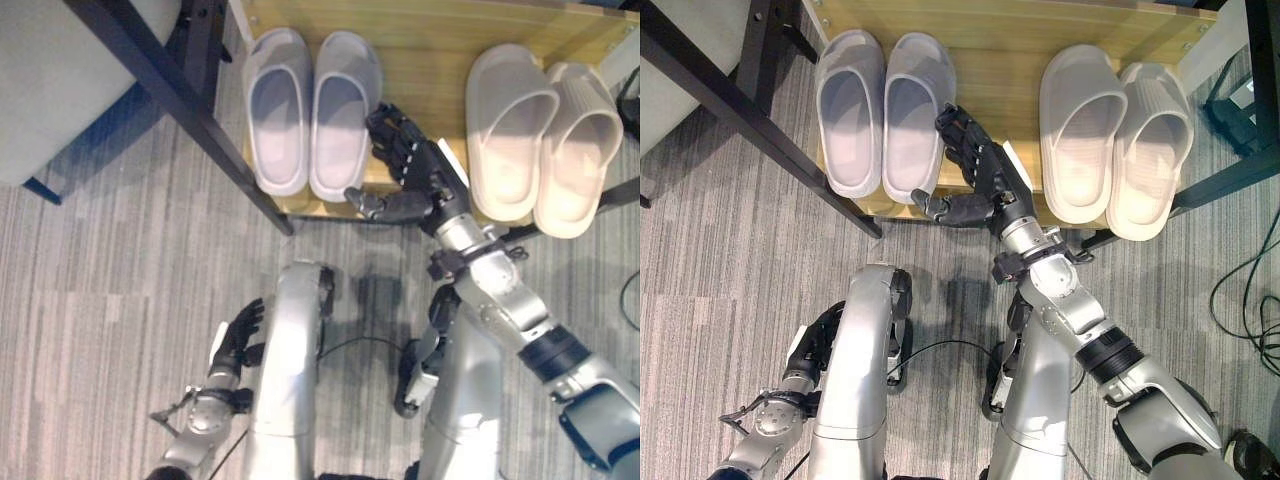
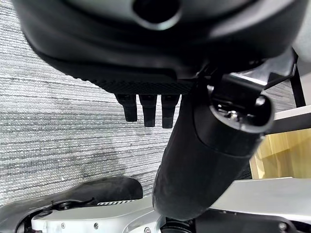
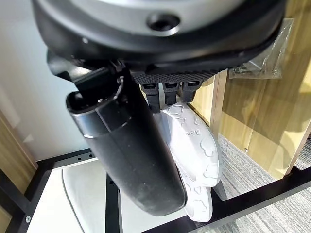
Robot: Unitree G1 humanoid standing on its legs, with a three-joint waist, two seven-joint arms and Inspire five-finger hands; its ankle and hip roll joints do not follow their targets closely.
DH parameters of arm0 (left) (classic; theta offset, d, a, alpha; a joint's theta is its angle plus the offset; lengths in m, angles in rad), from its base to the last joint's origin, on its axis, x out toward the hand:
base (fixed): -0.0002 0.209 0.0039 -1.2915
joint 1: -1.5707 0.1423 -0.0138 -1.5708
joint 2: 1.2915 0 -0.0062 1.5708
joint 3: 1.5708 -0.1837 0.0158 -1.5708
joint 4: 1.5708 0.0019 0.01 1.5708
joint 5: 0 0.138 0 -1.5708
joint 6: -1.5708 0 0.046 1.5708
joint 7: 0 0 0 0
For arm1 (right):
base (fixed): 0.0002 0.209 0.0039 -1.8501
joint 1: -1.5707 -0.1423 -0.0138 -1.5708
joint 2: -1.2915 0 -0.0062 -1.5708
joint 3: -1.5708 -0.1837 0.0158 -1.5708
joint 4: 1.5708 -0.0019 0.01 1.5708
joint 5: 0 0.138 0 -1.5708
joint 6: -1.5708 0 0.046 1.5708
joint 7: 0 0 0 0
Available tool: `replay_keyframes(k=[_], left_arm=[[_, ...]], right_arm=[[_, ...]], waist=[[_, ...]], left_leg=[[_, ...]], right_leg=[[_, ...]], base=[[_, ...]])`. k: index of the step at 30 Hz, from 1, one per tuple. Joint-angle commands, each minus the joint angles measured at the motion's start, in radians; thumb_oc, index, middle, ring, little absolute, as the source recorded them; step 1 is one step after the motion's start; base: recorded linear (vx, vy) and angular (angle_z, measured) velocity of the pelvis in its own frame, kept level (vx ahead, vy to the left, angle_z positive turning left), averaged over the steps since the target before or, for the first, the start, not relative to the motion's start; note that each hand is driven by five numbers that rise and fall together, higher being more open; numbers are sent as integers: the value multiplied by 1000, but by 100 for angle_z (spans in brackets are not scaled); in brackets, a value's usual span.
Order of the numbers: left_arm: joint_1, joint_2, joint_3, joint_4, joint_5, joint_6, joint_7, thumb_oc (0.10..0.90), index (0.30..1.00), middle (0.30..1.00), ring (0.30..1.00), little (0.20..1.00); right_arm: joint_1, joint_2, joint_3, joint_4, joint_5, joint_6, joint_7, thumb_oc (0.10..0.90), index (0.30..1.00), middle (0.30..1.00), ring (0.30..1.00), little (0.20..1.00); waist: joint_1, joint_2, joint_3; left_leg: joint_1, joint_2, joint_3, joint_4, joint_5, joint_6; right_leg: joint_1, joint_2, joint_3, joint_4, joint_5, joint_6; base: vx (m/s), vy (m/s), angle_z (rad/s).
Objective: Arrange the slippers neatly on the shoe rack.
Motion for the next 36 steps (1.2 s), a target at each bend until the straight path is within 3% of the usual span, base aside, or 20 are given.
replay_keyframes(k=[1, 11, 22, 25, 28, 31, 36], left_arm=[[6, 0, -72, -54, 63, -59, 20, 800, 900, 900, 900, 900], [6, -6, -58, -32, 66, -62, 36, 800, 900, 900, 900, 900], [6, -31, -29, -8, 41, -70, 57, 800, 900, 900, 900, 900], [8, -32, -20, -12, 36, -73, 57, 800, 900, 900, 900, 900], [10, -34, -20, -9, 44, -75, 64, 800, 900, 900, 900, 900], [14, -39, -5, -18, 73, -86, 76, 800, 900, 900, 900, 900], [13, -48, 3, -96, 92, -116, 108, 800, 900, 900, 900, 900]], right_arm=[[-85, 36, 16, -169, -42, -66, 52, 800, 900, 900, 900, 900], [-62, 35, -57, -165, -176, -85, -48, 800, 900, 900, 900, 900], [32, 49, -167, -253, -155, -137, -91, 800, 900, 900, 900, 900], [40, 34, -182, -280, -249, -132, -130, 800, 900, 900, 900, 900], [56, 34, -198, -312, -264, -141, -142, 800, 900, 900, 900, 900], [73, -27, -230, -440, -516, -133, -197, 800, 900, 900, 900, 900], [181, -77, -288, -570, -687, -152, -262, 800, 900, 900, 900, 900]], waist=[[51, -5, -28], [43, -7, -28], [30, -11, -28], [26, -14, -28], [24, -17, -28], [14, -25, -28], [-5, -33, -28]], left_leg=[[32, -20, -85, -6, -62, 21], [32, -24, -81, -12, -59, 21], [32, -27, -81, -8, -55, 20], [32, -27, -81, -10, -52, 18], [32, -27, -81, -11, -51, 17], [32, -32, -90, -15, -48, 14], [32, -42, -99, -26, -34, 8]], right_leg=[[-31, -20, 55, -2, 132, -92], [-31, -17, 57, -2, 130, -93], [-32, -12, 57, 4, 130, -93], [-33, -12, 57, 4, 129, -94], [-33, -10, 58, 2, 129, -95], [-32, -4, 60, -3, 130, -92], [-18, -3, 52, -17, 135, -88]], base=[[0, 0, 0], [0, 0, 0], [0, 0, 0], [0, 0, 0], [0, 0, 0], [0, 0, 0], [-13, -19, 0]])
